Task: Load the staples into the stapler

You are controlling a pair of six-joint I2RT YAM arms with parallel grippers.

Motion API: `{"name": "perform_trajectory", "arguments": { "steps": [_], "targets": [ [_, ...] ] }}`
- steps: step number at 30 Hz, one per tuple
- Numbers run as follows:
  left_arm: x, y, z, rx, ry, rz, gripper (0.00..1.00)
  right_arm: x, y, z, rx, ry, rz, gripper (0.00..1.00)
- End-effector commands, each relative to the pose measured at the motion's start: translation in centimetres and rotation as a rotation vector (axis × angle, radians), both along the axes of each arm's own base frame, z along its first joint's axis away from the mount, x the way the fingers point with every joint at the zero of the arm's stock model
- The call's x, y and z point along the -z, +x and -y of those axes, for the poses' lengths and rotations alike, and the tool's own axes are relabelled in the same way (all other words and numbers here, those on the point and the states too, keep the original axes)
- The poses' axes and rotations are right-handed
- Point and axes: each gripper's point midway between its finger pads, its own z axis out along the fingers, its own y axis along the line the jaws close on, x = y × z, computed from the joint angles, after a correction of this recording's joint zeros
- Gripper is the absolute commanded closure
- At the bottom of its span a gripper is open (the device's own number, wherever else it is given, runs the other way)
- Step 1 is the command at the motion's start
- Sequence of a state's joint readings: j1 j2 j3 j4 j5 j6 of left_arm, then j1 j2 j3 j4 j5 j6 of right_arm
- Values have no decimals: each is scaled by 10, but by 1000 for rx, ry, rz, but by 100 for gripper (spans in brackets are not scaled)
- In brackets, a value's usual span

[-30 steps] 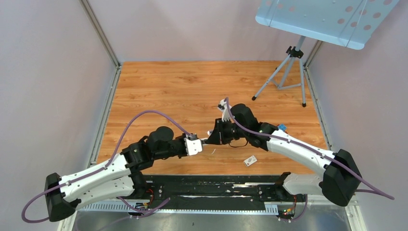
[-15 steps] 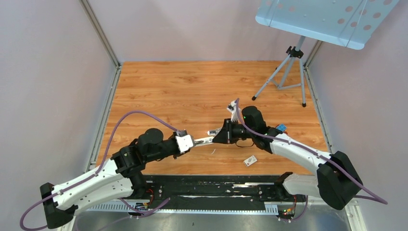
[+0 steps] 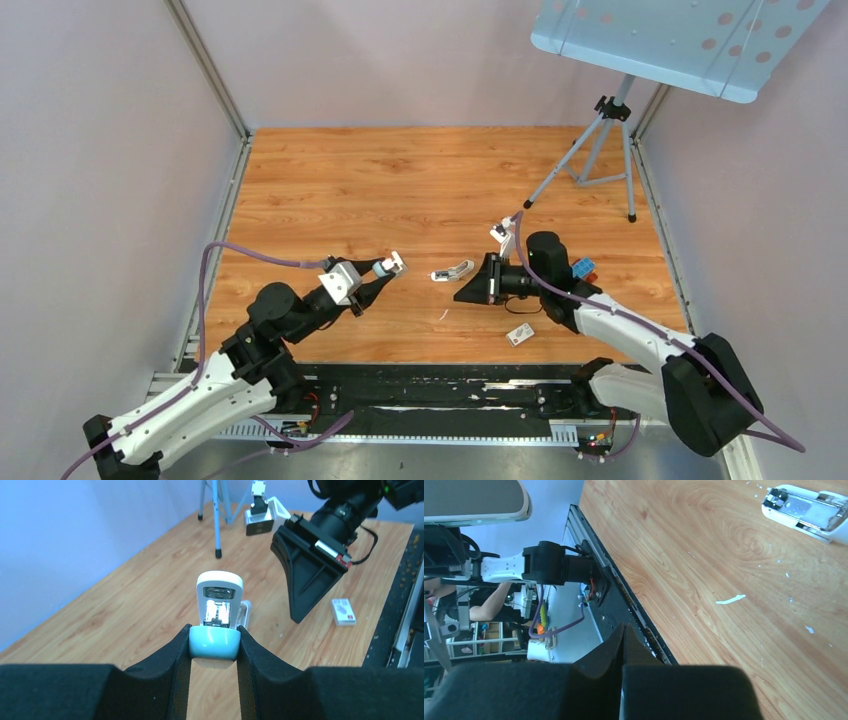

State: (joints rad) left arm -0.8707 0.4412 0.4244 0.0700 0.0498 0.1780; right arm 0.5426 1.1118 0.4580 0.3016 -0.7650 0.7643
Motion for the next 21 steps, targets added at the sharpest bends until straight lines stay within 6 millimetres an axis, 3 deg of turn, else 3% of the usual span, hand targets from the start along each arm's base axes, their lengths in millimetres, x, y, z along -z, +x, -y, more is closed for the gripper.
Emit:
{"name": "perform_trajectory", "arguments": {
  "steps": [1,3,8,12,21],
  "targets": [
    [-35,0,3,7,-145,51,100,-25,-1,1,-23,51,67,100],
    [-28,0,8,30,-84,34,100,-35,2,7,-10,2,135,97],
    [-12,-1,17,76,54,-16,100,-85,21,23,93,-74,331,71],
    [-1,-2,22,105,147,-58,100,-119,25,13,109,-40,362,48],
    [16,6,26,102,290,-154,100,-125,23,-34,80,-135,328,45]
  ]
}}
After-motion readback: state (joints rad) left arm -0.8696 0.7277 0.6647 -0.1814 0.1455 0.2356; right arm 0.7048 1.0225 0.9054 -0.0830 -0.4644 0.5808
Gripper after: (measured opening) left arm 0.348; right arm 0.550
